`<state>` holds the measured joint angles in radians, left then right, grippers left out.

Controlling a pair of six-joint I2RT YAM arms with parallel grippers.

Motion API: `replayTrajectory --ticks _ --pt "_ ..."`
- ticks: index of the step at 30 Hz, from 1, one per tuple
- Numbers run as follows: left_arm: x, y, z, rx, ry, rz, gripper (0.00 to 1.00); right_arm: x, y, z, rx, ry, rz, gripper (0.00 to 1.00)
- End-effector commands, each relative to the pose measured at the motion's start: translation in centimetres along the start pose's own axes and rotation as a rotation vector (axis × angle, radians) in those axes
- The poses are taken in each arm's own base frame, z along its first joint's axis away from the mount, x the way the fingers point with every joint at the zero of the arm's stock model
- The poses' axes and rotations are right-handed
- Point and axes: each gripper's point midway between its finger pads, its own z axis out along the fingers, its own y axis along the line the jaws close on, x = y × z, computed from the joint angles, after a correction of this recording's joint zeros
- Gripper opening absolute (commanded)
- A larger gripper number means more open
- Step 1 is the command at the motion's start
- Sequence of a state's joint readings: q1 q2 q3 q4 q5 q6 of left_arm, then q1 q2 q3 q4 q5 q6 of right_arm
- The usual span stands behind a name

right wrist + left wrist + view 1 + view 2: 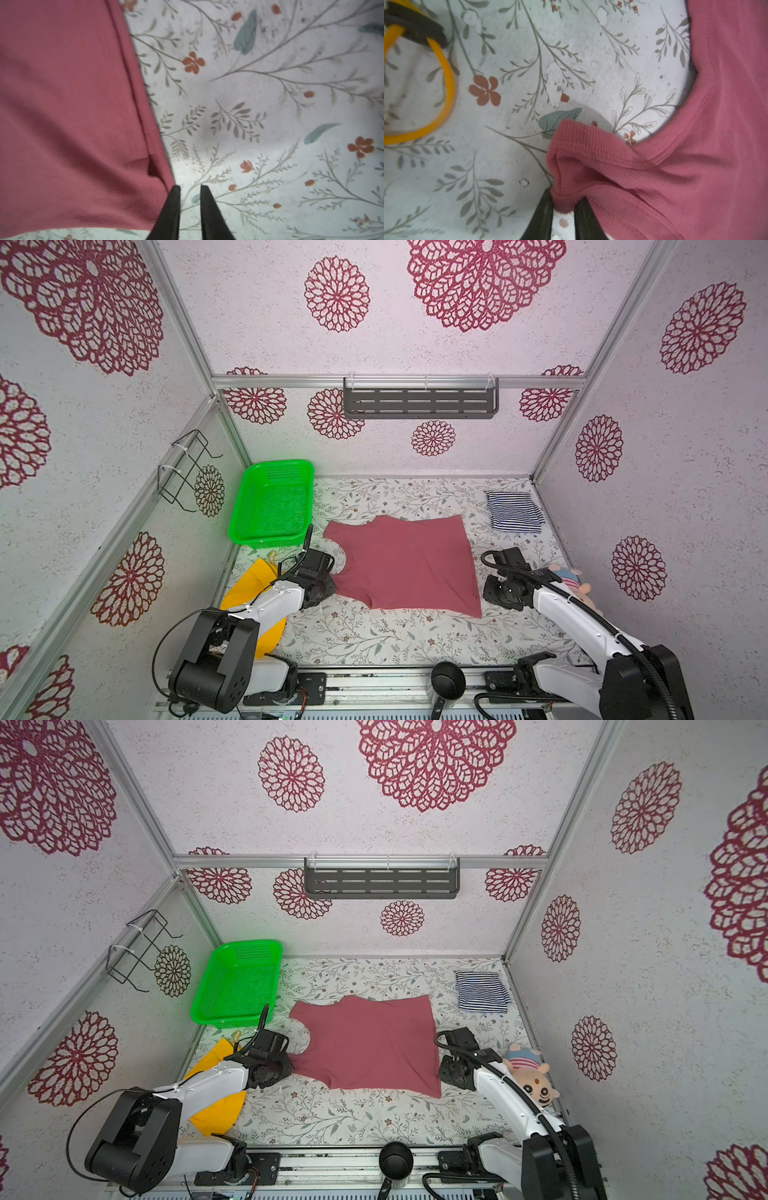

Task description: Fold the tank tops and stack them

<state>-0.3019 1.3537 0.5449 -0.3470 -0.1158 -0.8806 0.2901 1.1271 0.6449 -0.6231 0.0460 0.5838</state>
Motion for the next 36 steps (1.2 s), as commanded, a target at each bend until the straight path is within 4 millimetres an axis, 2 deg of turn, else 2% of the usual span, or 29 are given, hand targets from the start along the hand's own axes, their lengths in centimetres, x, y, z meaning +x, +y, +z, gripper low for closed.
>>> replayTrajectory --ticks 1,4,8,11,15,19,22,25,29,31,34,36 --pt "3.5 3.0 1.0 -0.087 0.122 -0.009 0.22 0.1 2.8 -0.5 -0.103 0.023 -0.071 0.34" --pt "3.5 3.0 1.0 -0.087 0.122 -0.008 0.22 0.8 3.8 0.7 -0.112 0.055 -0.11 0.35" --pt "3.5 2.9 1.0 -0.085 0.124 -0.005 0.22 1.0 4.1 1.8 -0.092 0.072 -0.132 0.29" --pt "3.5 3.0 1.0 -0.088 0.123 -0.007 0.22 1.0 3.5 2.5 -0.053 0.079 -0.144 0.28" --pt "3.4 3.0 1.0 -0.088 0.121 -0.007 0.22 1.0 3.0 2.8 -0.025 0.078 -0.145 0.16" --pt "3.4 3.0 1.0 -0.09 0.121 -0.007 0.22 1.0 2.1 3.1 0.02 0.082 -0.153 0.13" --pt "3.5 3.0 1.0 -0.09 0.123 -0.007 0.22 0.9 1.6 3.2 0.026 0.083 -0.143 0.16" --pt "3.4 3.0 1.0 -0.089 0.122 -0.007 0.22 1.0 2.3 3.6 -0.01 0.092 -0.136 0.23" --pt "3.4 3.0 1.0 -0.091 0.12 -0.009 0.22 1.1 3.7 3.8 -0.06 0.09 -0.136 0.23" --pt "3.4 3.0 1.0 -0.091 0.119 -0.011 0.22 1.2 3.5 4.0 -0.05 0.097 -0.138 0.19" --pt "3.4 3.0 1.0 -0.091 0.12 -0.009 0.21 1.5 2.6 4.3 -0.001 0.111 -0.15 0.0" --pt "3.4 3.1 0.9 -0.093 0.121 -0.01 0.21 1.4 2.2 4.3 0.02 0.108 -0.149 0.0"
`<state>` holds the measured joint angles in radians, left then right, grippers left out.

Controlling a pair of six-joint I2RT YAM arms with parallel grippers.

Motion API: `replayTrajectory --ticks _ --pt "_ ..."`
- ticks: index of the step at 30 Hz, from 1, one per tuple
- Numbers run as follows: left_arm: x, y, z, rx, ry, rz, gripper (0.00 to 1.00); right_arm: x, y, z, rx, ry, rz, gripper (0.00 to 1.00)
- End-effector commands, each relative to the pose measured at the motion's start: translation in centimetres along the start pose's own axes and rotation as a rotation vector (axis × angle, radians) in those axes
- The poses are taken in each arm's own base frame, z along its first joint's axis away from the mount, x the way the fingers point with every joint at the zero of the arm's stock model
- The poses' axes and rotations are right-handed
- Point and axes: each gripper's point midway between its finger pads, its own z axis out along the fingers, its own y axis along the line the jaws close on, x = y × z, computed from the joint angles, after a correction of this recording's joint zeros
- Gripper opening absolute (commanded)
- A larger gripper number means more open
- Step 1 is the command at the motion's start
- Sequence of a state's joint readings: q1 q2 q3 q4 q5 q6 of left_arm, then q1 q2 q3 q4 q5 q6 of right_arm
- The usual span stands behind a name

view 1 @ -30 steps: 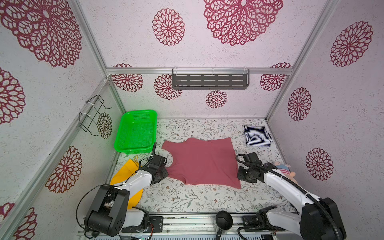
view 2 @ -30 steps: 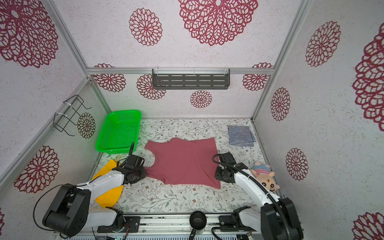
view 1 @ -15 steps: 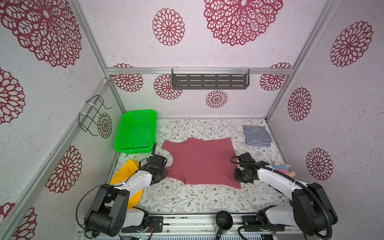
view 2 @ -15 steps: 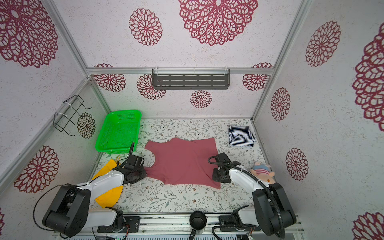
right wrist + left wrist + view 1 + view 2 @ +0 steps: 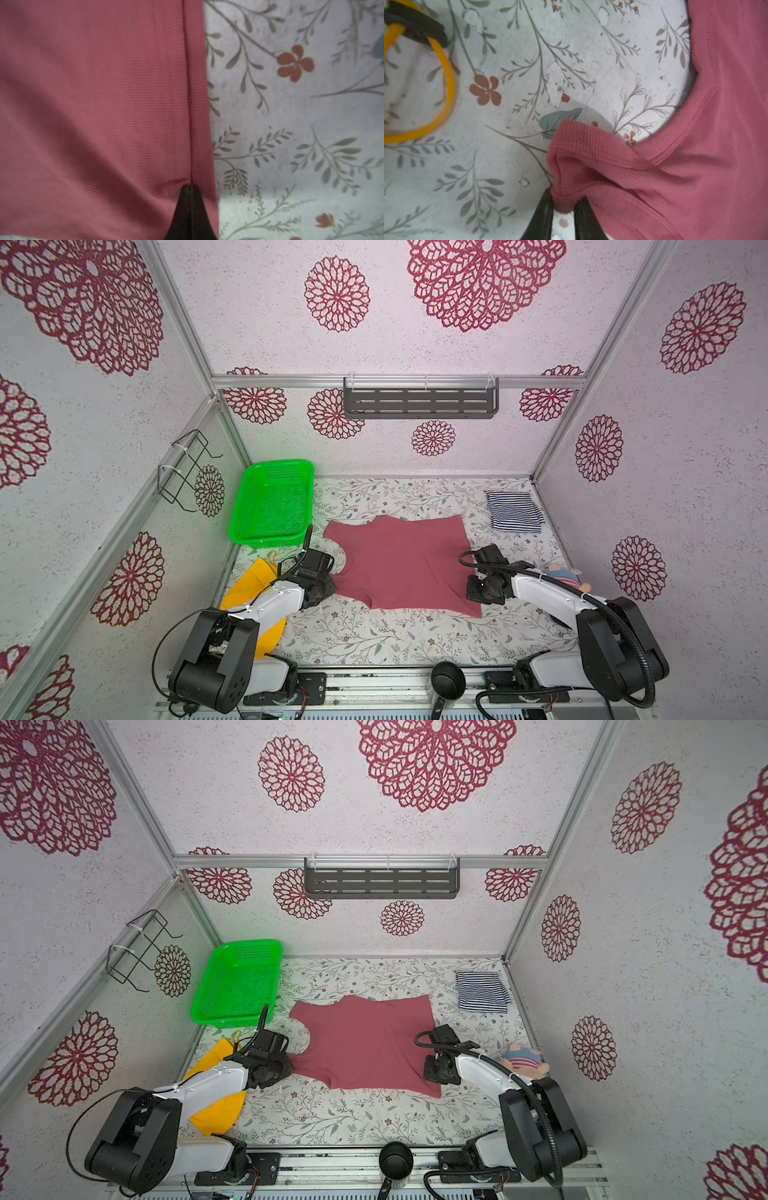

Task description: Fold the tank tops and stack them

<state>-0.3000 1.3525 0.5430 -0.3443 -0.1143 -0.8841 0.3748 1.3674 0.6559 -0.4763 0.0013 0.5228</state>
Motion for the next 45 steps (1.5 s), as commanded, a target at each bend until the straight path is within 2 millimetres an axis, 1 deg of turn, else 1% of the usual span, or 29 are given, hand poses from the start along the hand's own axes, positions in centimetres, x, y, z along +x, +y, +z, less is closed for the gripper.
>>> replayTrajectory --ticks 1,7,10,15,18,20,21,22,24,26,28,30,31,34,35,36,37,38,39,40,41,43,45 --pt "3.5 3.1 0.9 -0.095 0.122 -0.006 0.21 0.1 -0.9 -0.2 0.047 0.002 0.0 0.0" --pt "3.4 3.1 0.9 -0.099 0.119 -0.012 0.2 0.1 -3.3 -0.6 0.128 0.004 0.019 0.0" --pt "3.5 3.2 1.0 -0.103 0.122 -0.013 0.2 0.0 -4.1 -0.7 0.144 0.003 0.038 0.0" --pt "3.5 3.3 0.9 -0.108 0.123 -0.014 0.19 -0.2 -5.0 -1.1 0.16 -0.011 0.057 0.0" --pt "3.3 3.3 0.8 -0.108 0.118 -0.016 0.19 -1.0 -4.6 -2.3 0.138 -0.038 0.039 0.0" --pt "3.3 3.3 0.4 -0.11 0.116 -0.015 0.18 -2.3 -3.4 -3.9 0.088 -0.092 0.016 0.27" --pt "3.3 3.3 0.2 -0.107 0.116 -0.015 0.17 -2.9 -2.8 -4.6 0.065 -0.117 0.004 0.32" --pt "3.4 3.2 0.0 -0.099 0.116 -0.019 0.17 -3.7 -2.1 -5.4 0.043 -0.147 -0.005 0.33" --pt "3.5 3.2 -0.5 -0.089 0.113 -0.025 0.17 -5.3 -0.5 -6.1 -0.003 -0.196 -0.021 0.31" --pt "3.7 3.2 -1.0 -0.085 0.113 -0.032 0.16 -7.5 1.0 -6.1 -0.041 -0.235 -0.029 0.26" --pt "3.8 3.3 -1.4 -0.079 0.107 -0.046 0.16 -10.5 2.4 -5.8 -0.045 -0.282 -0.05 0.18" --pt "3.9 3.4 -1.5 -0.073 0.104 -0.06 0.16 -13.6 3.1 -5.1 -0.021 -0.32 -0.061 0.1" --pt "3.9 3.3 -1.5 -0.072 0.102 -0.06 0.16 -15.4 3.3 -4.7 -0.015 -0.342 -0.056 0.08" --pt "3.4 3.2 -1.5 -0.085 0.092 -0.055 0.16 -20.0 4.5 -2.7 -0.038 -0.37 -0.042 0.06" --pt "3.2 3.0 -1.7 -0.082 0.089 -0.053 0.16 -21.1 4.9 -2.1 -0.042 -0.375 -0.044 0.06" --pt "3.0 2.7 -2.0 -0.079 0.085 -0.045 0.18 -22.6 5.4 -1.6 -0.046 -0.384 -0.05 0.05" --pt "2.7 2.4 -2.5 -0.08 0.074 -0.038 0.21 -23.6 5.8 -0.8 -0.045 -0.377 -0.057 0.05" --pt "2.4 2.3 -2.9 -0.084 0.063 -0.031 0.25 -24.4 6.2 -0.2 -0.046 -0.37 -0.062 0.05" --pt "2.2 2.3 -3.4 -0.09 0.056 -0.029 0.33 -25.1 6.5 0.7 -0.047 -0.36 -0.067 0.05" --pt "2.1 2.6 -3.8 -0.1 0.05 -0.027 0.36 -25.7 6.6 1.5 -0.042 -0.349 -0.065 0.05" --pt "2.1 2.9 -4.0 -0.109 0.043 -0.027 0.37 -26.0 6.5 2.1 -0.036 -0.339 -0.063 0.05" --pt "2.2 3.6 -4.2 -0.123 0.03 -0.033 0.46 -26.6 6.2 3.6 -0.02 -0.321 -0.056 0.05" --pt "2.4 3.6 -4.3 -0.113 0.03 -0.049 0.54 -27.1 5.8 4.7 -0.012 -0.304 -0.043 0.05"
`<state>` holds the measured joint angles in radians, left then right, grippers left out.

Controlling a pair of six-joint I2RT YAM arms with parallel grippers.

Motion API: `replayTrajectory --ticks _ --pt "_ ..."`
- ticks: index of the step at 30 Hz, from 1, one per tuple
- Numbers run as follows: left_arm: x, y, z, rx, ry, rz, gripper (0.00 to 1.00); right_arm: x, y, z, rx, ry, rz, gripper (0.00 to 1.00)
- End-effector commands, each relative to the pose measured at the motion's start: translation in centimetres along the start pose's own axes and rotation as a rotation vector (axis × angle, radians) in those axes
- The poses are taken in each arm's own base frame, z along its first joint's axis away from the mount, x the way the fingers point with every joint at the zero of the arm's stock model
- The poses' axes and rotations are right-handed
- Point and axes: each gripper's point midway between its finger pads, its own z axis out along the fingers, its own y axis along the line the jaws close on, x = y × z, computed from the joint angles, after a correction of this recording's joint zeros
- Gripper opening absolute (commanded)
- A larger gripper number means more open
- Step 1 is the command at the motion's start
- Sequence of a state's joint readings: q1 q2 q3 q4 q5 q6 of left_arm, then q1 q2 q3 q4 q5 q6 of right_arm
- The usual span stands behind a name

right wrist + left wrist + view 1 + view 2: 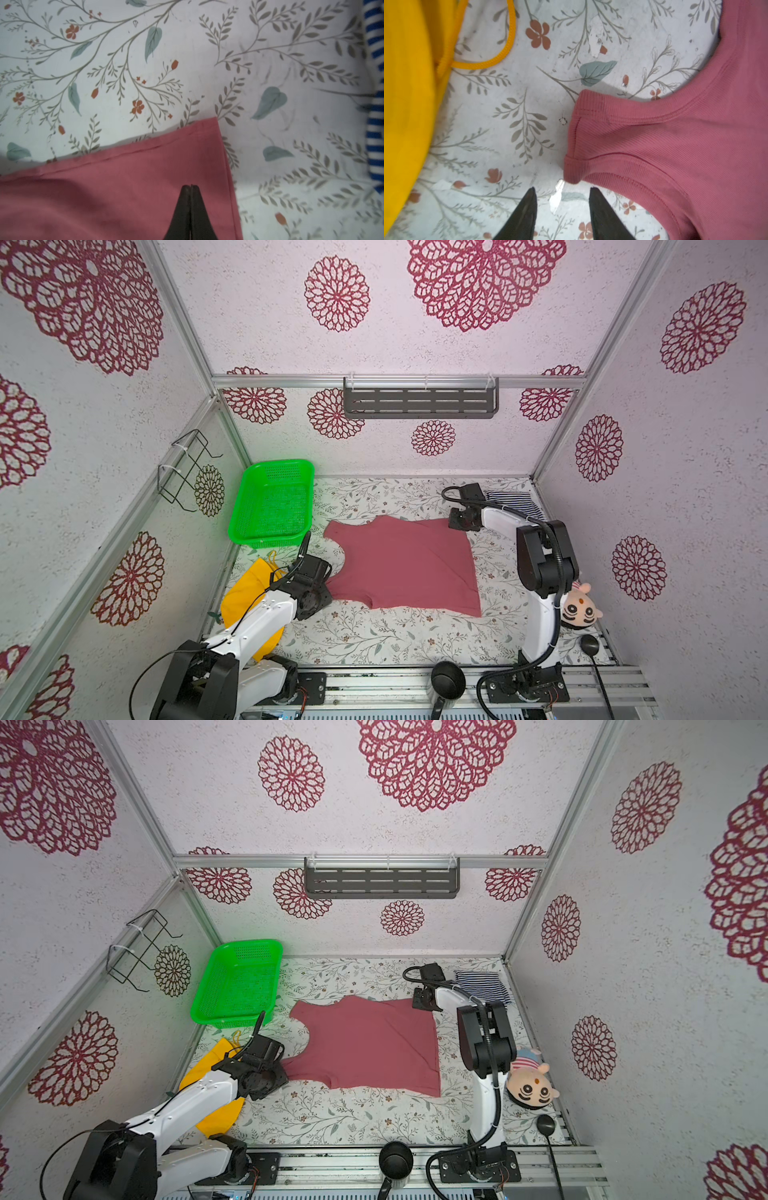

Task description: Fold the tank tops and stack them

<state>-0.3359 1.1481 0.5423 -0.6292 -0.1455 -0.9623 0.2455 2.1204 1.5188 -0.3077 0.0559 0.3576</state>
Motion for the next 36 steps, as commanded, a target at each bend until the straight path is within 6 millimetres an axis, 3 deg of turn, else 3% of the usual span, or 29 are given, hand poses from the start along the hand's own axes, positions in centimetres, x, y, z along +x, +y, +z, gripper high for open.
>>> replayTrajectory --ticks 1,6,12,14,16,17,18,25,32,36 --pt "0.2 0.9 -0.4 -0.033 -0.005 -0.024 0.57 -1.4 -0.6 0.4 0.011 -0.005 -0.002 0.05" --pt "-0.8 -0.1 0.5 -0.028 -0.028 -0.014 0.69 -1.4 -1.4 2.1 0.024 0.022 0.007 0.04" --pt "-1.8 -1.7 2.8 -0.027 -0.038 -0.015 0.66 -1.4 -1.5 2.7 0.022 0.03 0.011 0.03" --pt "-1.9 -2.1 3.6 -0.026 -0.029 -0.021 0.51 -1.2 -1.6 3.0 0.024 0.039 0.013 0.03" --pt "-1.7 -2.4 4.3 -0.027 -0.019 -0.025 0.17 -1.0 -1.9 3.3 0.034 0.05 0.015 0.03" --pt "-1.5 -2.3 4.4 -0.028 -0.012 -0.029 0.05 -1.0 -2.2 3.5 0.04 0.054 0.017 0.03" --pt "-1.3 -2.1 4.5 -0.032 -0.006 -0.034 0.0 -1.0 -2.6 3.7 0.045 0.062 0.022 0.03" --pt "1.2 1.4 4.0 -0.076 0.02 -0.076 0.0 -1.8 -5.0 4.9 0.074 0.08 0.054 0.02" --pt "2.3 2.4 4.2 -0.08 0.038 -0.119 0.0 -3.3 -6.2 6.1 0.09 0.092 0.055 0.01" --pt "1.5 2.5 4.0 -0.078 -0.005 -0.145 0.0 -4.4 -4.9 5.6 0.029 0.077 0.025 0.04"
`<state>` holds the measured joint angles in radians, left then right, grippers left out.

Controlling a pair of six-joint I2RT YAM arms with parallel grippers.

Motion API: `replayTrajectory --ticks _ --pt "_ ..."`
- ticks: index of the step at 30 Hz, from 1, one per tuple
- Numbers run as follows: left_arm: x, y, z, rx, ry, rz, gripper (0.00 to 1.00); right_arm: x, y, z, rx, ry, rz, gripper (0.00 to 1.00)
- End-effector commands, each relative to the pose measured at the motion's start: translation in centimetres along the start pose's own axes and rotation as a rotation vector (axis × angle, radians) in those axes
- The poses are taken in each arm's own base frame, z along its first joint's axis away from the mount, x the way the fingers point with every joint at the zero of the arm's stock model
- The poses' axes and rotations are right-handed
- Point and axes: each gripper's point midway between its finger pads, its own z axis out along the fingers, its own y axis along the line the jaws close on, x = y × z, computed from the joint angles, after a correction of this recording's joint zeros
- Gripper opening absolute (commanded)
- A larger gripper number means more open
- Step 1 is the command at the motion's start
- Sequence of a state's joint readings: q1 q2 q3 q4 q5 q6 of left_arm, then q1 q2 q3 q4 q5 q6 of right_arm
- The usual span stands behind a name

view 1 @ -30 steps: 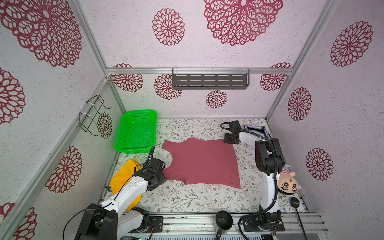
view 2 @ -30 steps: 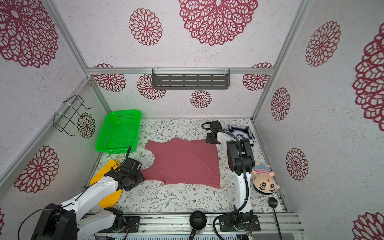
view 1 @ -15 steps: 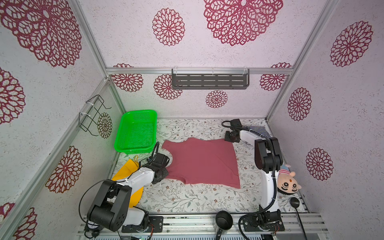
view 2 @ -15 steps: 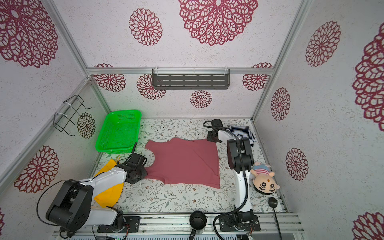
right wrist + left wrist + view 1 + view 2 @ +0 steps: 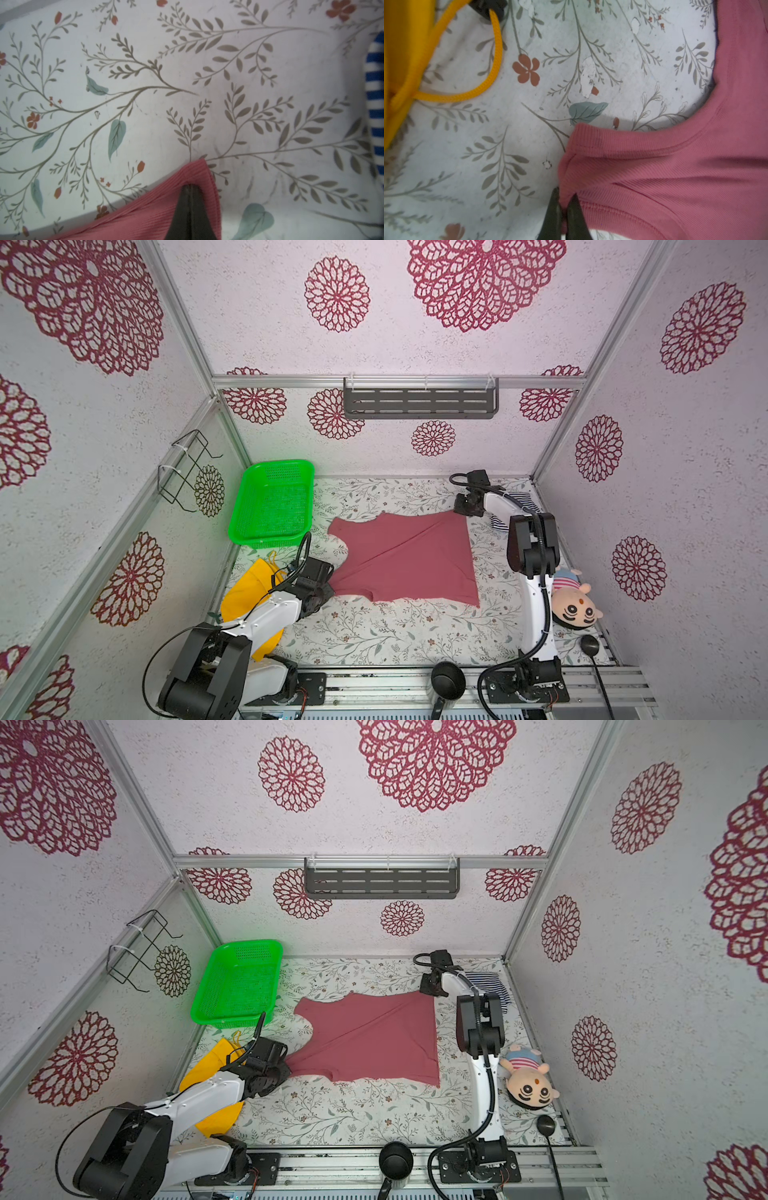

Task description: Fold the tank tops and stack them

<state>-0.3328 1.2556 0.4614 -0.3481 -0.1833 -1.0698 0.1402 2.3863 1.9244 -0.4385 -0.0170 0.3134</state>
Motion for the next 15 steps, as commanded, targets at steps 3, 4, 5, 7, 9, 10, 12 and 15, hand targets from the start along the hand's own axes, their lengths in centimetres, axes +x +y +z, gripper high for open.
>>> replayTrajectory --ticks 3,4,5,7,9,10,12,15 --pt "1.0 2.4 0.3 -0.105 0.035 0.007 0.11 0.8 0.1 -1.5 -0.006 0.056 -0.089 0.18" --pt "0.4 1.6 0.2 -0.089 0.025 0.02 0.23 0.8 0.7 -2.7 -0.025 0.056 -0.104 0.27" --pt "-0.1 0.9 0.0 -0.078 0.018 0.034 0.34 0.6 1.3 -4.2 -0.041 0.044 -0.111 0.34" --pt "-1.1 -0.6 -0.4 -0.06 0.009 0.065 0.55 0.8 1.4 -7.5 -0.043 0.027 -0.111 0.51" --pt "-1.7 -1.4 -1.1 -0.06 0.002 0.094 0.68 2.0 0.7 -10.4 -0.024 0.029 -0.09 0.61" --pt "-2.0 -1.6 -1.7 -0.06 -0.004 0.107 0.73 3.1 0.4 -11.8 -0.022 0.032 -0.072 0.64" --pt "-2.1 -1.6 -2.9 -0.062 -0.015 0.119 0.77 6.0 0.0 -13.9 -0.031 0.058 -0.046 0.7" --pt "-1.6 -0.7 -5.2 -0.084 -0.024 0.133 0.8 11.1 -1.1 -16.7 -0.005 0.113 -0.029 0.73"
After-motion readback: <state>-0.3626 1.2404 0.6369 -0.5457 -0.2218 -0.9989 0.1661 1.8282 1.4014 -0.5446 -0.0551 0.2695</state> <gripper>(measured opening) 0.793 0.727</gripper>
